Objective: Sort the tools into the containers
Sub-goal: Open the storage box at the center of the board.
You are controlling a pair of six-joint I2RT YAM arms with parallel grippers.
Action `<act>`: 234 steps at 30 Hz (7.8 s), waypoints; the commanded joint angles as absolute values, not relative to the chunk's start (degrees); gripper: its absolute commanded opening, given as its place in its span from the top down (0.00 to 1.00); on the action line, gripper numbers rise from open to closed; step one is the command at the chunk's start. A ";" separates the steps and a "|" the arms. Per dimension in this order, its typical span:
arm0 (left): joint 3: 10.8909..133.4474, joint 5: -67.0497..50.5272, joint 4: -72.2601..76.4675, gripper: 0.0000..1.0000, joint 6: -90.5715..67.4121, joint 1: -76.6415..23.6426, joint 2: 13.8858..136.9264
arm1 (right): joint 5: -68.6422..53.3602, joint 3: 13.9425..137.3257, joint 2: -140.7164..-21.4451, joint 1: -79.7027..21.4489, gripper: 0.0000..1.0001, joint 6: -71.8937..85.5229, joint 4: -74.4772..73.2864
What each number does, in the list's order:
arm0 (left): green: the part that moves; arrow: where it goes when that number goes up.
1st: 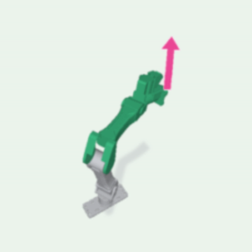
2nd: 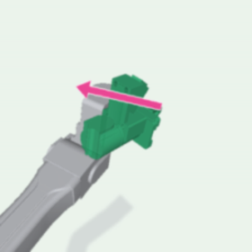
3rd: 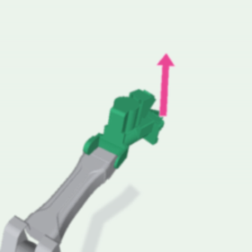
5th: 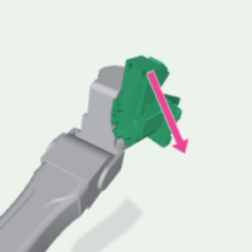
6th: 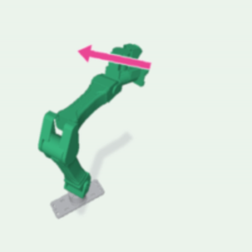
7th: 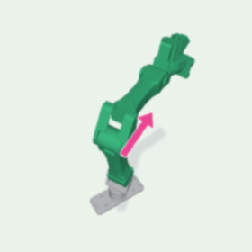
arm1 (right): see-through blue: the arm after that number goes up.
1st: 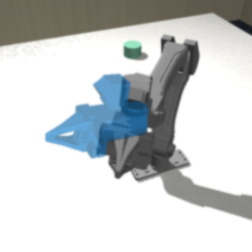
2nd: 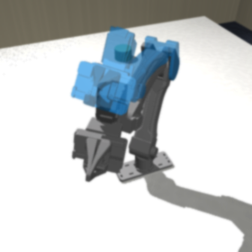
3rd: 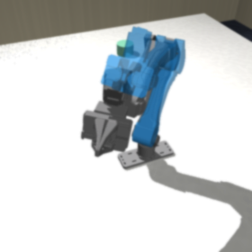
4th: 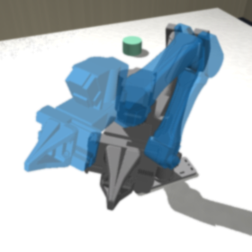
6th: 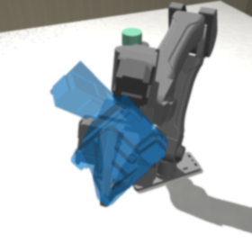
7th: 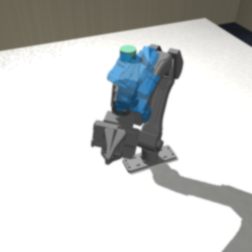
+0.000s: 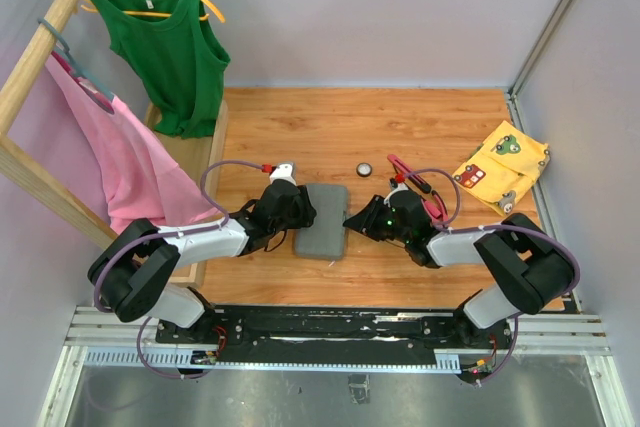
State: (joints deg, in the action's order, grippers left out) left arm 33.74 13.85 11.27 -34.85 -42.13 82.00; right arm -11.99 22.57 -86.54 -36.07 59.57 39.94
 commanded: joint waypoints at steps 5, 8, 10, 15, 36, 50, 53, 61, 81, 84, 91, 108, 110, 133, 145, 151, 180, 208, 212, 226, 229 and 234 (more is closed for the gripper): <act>31.01 15.12 3.43 0.72 -32.78 -42.19 84.20 | -9.85 22.13 -85.25 -34.14 0.81 57.81 38.36; 30.98 15.12 3.43 0.72 -32.77 -42.19 84.28 | -9.47 22.23 -84.70 -34.09 0.79 57.49 37.67; 30.94 15.16 3.47 0.72 -32.78 -42.19 84.28 | -9.20 22.08 -84.35 -33.98 0.77 57.48 37.49; 31.00 15.17 3.52 0.72 -32.69 -42.19 84.28 | -8.79 22.27 -83.89 -33.84 0.74 57.08 36.60; 31.08 15.25 3.54 0.73 -32.85 -42.19 84.35 | -14.29 23.82 -89.54 -33.76 0.99 56.10 42.63; 29.11 18.12 1.83 0.41 -35.28 -42.19 74.50 | -16.45 23.46 -84.86 -33.91 0.99 51.20 40.22; 30.30 18.10 -0.65 0.35 -35.25 -42.19 72.05 | -16.63 23.34 -83.58 -34.07 0.99 51.24 38.87; 34.01 18.93 -7.48 0.25 -33.52 -42.19 66.42 | -15.88 22.79 -76.84 -34.79 0.99 51.32 34.08; 42.88 22.83 -13.94 0.20 -40.85 -54.52 68.27 | -14.79 24.60 -67.59 -36.64 0.99 53.47 26.89; 43.73 23.14 -13.91 0.18 -41.00 -55.68 69.30 | -14.82 24.65 -67.29 -36.88 0.99 53.77 27.06; 44.79 22.98 -13.31 0.16 -41.66 -56.73 71.13 | -14.53 25.03 -66.30 -37.60 0.99 53.96 26.87; 49.30 25.45 -16.00 0.15 -42.00 -58.18 75.54 | -13.63 27.13 -63.73 -39.76 0.99 53.96 24.84; 49.39 25.54 -15.99 0.15 -41.85 -58.27 75.78 | -13.67 27.24 -63.44 -39.89 0.99 53.96 24.74; 46.04 34.41 -22.58 0.20 -41.52 -58.26 72.63 | -6.54 27.64 -57.33 -40.07 0.99 50.16 13.80; 42.94 40.04 -30.40 0.21 -46.08 -58.16 69.25 | -2.91 27.89 -56.25 -40.08 0.99 48.53 8.59; 41.99 43.82 -37.13 0.22 -52.49 -58.18 67.85 | -1.62 26.44 -56.73 -40.02 0.99 48.78 8.02; 42.46 50.03 -44.51 0.22 -57.79 -58.12 55.36 | 8.58 22.78 -54.93 -39.86 0.73 46.03 -1.62; 47.83 46.47 -42.80 0.16 -47.93 -58.13 51.48 | 6.50 32.43 -45.93 -39.90 0.48 34.02 -12.77; 47.37 41.63 -37.96 0.21 -44.69 -58.26 52.82 | -1.98 33.27 -47.96 -39.89 0.50 32.97 -7.83; 35.74 29.03 -20.05 0.45 -40.10 -58.22 54.29 | -9.15 32.09 -64.10 -40.13 0.70 36.17 1.03; 34.14 30.37 -20.84 0.46 -41.39 -58.27 55.79 | -6.74 31.84 -66.20 -40.16 0.72 37.01 -0.06; 30.20 31.52 -20.08 0.47 -43.40 -58.27 58.03 | -5.01 31.57 -69.38 -40.15 0.72 37.18 -0.32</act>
State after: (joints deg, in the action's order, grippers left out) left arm 33.06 30.15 -22.24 -41.56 -58.00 56.66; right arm -7.49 31.81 -67.68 -38.85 36.25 -0.47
